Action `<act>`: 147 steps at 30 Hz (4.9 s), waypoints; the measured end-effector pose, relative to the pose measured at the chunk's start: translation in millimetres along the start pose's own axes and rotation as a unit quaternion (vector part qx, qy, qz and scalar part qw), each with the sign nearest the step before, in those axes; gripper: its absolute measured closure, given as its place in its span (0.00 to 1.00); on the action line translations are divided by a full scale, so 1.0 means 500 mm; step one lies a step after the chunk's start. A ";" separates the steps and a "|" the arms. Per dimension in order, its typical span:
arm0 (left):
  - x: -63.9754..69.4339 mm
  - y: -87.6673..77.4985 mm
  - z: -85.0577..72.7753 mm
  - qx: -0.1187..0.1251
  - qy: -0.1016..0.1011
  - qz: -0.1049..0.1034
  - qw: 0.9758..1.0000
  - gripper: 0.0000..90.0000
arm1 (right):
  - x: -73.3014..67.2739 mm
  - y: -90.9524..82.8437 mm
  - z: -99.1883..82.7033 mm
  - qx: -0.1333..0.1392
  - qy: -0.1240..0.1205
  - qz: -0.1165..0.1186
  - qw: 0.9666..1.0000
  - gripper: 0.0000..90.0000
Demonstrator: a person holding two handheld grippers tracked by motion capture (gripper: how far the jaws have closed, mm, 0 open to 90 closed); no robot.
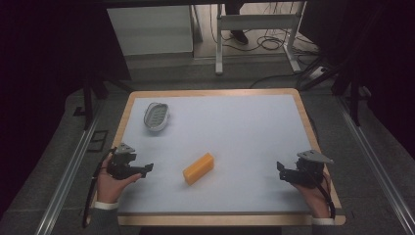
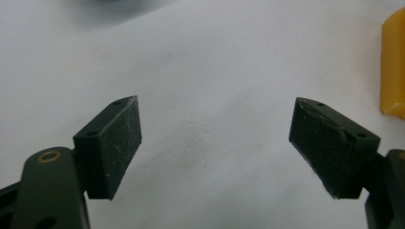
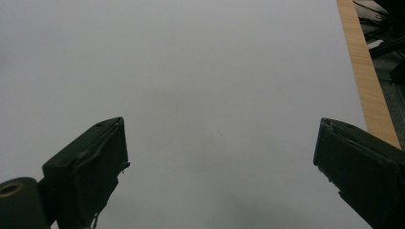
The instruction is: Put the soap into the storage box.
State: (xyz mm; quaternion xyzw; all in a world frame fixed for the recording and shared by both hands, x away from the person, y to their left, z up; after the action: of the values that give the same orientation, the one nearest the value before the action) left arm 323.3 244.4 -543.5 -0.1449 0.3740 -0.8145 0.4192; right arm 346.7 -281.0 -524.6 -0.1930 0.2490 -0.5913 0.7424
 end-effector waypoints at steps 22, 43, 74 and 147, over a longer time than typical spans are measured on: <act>0.021 -0.020 0.024 -0.001 0.011 -0.027 1.000 0.21 | 0.005 0.001 0.000 -0.005 -0.004 0.009 1.000 0.05; 0.050 -0.071 0.119 0.009 0.051 -0.051 0.997 0.21 | 0.016 -0.006 -0.001 -0.002 0.003 0.009 1.000 0.05; 0.097 -0.044 0.170 -0.007 0.096 -0.068 0.993 0.20 | 0.022 -0.004 -0.005 -0.011 0.001 -0.001 1.000 0.05; 0.237 0.123 0.229 -0.096 0.153 -0.147 0.973 0.26 | 0.031 0.008 -0.017 -0.029 -0.005 -0.018 0.999 0.05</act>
State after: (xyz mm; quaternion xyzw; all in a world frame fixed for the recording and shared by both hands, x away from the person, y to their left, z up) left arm 349.4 72.1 -519.9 -0.1116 0.4843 -0.8402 0.2169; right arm 347.4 -295.2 -536.0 -0.2219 0.2594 -0.5958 0.7270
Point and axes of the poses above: each handheld gripper's, and its own axes: y roughly forward along the jaws, z roughly out of its top, x roughly to its right, the point moved 5 cm from there along y, roughly forward along the jaws, and after that the axes turned 15 degrees about y, right-handed, at the moved point
